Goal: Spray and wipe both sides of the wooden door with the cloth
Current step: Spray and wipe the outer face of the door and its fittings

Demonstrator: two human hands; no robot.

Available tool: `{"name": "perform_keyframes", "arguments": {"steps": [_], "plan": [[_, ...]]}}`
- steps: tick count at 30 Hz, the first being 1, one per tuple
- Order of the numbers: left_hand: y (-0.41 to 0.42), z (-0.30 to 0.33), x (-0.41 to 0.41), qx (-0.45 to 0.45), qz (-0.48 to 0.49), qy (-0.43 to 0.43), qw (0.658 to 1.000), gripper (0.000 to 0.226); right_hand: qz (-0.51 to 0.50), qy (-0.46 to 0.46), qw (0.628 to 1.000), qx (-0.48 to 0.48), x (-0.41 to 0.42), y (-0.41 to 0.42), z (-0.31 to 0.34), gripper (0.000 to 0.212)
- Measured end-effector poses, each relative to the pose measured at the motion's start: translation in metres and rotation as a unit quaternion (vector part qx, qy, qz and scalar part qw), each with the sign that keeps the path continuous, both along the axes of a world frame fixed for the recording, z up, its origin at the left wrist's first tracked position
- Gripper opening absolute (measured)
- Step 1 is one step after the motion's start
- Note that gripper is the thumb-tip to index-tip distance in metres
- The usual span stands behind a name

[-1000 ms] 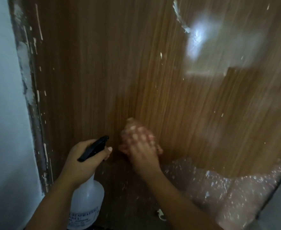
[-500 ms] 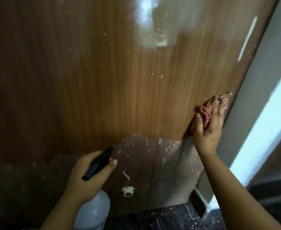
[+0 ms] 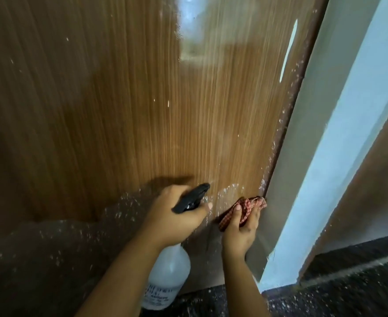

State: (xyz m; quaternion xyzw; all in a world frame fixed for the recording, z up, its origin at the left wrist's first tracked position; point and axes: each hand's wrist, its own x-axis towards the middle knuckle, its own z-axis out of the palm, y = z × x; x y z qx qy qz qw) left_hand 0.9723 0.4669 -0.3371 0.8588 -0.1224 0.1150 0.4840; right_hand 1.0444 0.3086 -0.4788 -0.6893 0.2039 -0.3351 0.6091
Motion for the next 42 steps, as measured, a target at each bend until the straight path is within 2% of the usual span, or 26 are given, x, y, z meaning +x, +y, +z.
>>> {"name": "perform_keyframes", "arguments": {"steps": [4, 6, 8, 10, 12, 14, 16, 17, 18, 19, 21, 22, 25, 27, 28, 29, 31, 32, 33, 34, 35, 36, 37, 38, 40, 42], "plan": [[-0.002, -0.004, 0.003, 0.011, 0.015, 0.032, 0.999, 0.032, -0.016, -0.036, 0.999, -0.011, -0.003, 0.003, 0.001, 0.064], [0.008, -0.010, 0.003, -0.011, 0.012, 0.049, 0.999, 0.031, -0.020, -0.088, 0.995, -0.029, 0.000, 0.012, 0.015, 0.065], [0.019, -0.007, -0.002, -0.045, 0.007, 0.041, 0.998, 0.041, -0.021, -0.157, 0.977, -0.143, 0.000, 0.033, 0.034, 0.063], [0.027, -0.001, -0.008, -0.067, 0.015, 0.022, 0.997, 0.049, 0.010, -0.223, 0.932, -0.285, 0.004, 0.060, 0.043, 0.062], [0.033, 0.007, -0.009, -0.072, 0.041, 0.009, 0.997, 0.042, 0.093, -0.252, 0.884, -0.382, 0.008, 0.088, 0.036, 0.055], [0.038, 0.013, -0.011, -0.080, 0.058, 0.011, 0.995, 0.032, 0.172, -0.277, 0.811, -0.485, 0.002, 0.107, 0.015, 0.052], [0.043, 0.015, -0.014, -0.081, 0.076, 0.010, 0.994, 0.027, 0.199, -0.280, 0.738, -0.580, 0.003, 0.096, 0.009, 0.054], [0.045, 0.015, -0.015, -0.084, 0.092, 0.007, 0.992, 0.028, 0.192, -0.273, 0.724, -0.604, 0.008, 0.083, 0.010, 0.056], [0.047, 0.014, -0.017, -0.089, 0.107, 0.008, 0.990, 0.028, 0.176, -0.259, 0.743, -0.592, 0.012, 0.064, 0.009, 0.055], [0.050, 0.012, -0.018, -0.099, 0.119, 0.011, 0.988, 0.025, 0.148, -0.246, 0.789, -0.544, 0.018, 0.044, 0.008, 0.053], [0.055, 0.008, -0.022, -0.116, 0.144, 0.025, 0.982, 0.016, 0.050, -0.220, 0.896, -0.382, 0.033, 0.010, 0.005, 0.054], [0.056, 0.007, -0.025, -0.120, 0.154, 0.029, 0.980, 0.015, -0.008, -0.201, 0.931, -0.305, 0.038, 0.002, 0.006, 0.060], [0.058, -0.002, -0.032, -0.111, 0.173, 0.026, 0.978, 0.017, -0.085, -0.168, 0.964, -0.190, 0.036, 0.022, 0.010, 0.065], [0.056, -0.008, -0.035, -0.105, 0.184, 0.023, 0.977, 0.027, -0.045, -0.166, 0.958, -0.231, 0.023, 0.052, 0.001, 0.067], [0.055, -0.011, -0.037, -0.105, 0.186, 0.019, 0.977, 0.035, 0.002, -0.172, 0.938, -0.302, 0.014, 0.068, -0.010, 0.070], [0.052, -0.013, -0.038, -0.107, 0.184, 0.012, 0.977, 0.040, 0.062, -0.189, 0.897, -0.395, 0.004, 0.083, -0.025, 0.075], [0.048, -0.017, -0.038, -0.118, 0.180, 0.008, 0.977, 0.044, 0.151, -0.229, 0.754, -0.597, -0.010, 0.104, -0.051, 0.083], [0.046, -0.018, -0.039, -0.123, 0.180, 0.010, 0.976, 0.044, 0.175, -0.240, 0.686, -0.664, -0.009, 0.106, -0.060, 0.087], [0.045, -0.021, -0.039, -0.126, 0.179, 0.016, 0.976, 0.043, 0.181, -0.238, 0.659, -0.690, -0.006, 0.100, -0.065, 0.087], [0.044, -0.024, -0.040, -0.127, 0.177, 0.023, 0.976, 0.040, 0.159, -0.227, 0.690, -0.669, -0.002, 0.091, -0.067, 0.081], [0.043, -0.026, -0.041, -0.124, 0.174, 0.031, 0.976, 0.034, 0.131, -0.206, 0.764, -0.597, 0.000, 0.079, -0.064, 0.073], [0.043, -0.028, -0.043, -0.119, 0.171, 0.037, 0.977, 0.030, 0.096, -0.182, 0.855, -0.475, 0.003, 0.067, -0.061, 0.068], [0.043, -0.030, -0.044, -0.112, 0.169, 0.040, 0.978, 0.029, 0.059, -0.160, 0.925, -0.339, 0.006, 0.055, -0.053, 0.067], [0.043, -0.031, -0.045, -0.105, 0.169, 0.042, 0.979, 0.030, 0.018, -0.154, 0.963, -0.220, 0.010, 0.045, -0.047, 0.068], [0.043, -0.034, -0.044, -0.093, 0.171, 0.046, 0.980, 0.035, -0.069, -0.162, 0.982, -0.070, 0.014, 0.039, -0.032, 0.067], [0.043, -0.036, -0.044, -0.088, 0.170, 0.049, 0.980, 0.037, -0.074, -0.122, 0.989, 0.029, 0.013, 0.056, -0.024, 0.071]]}}
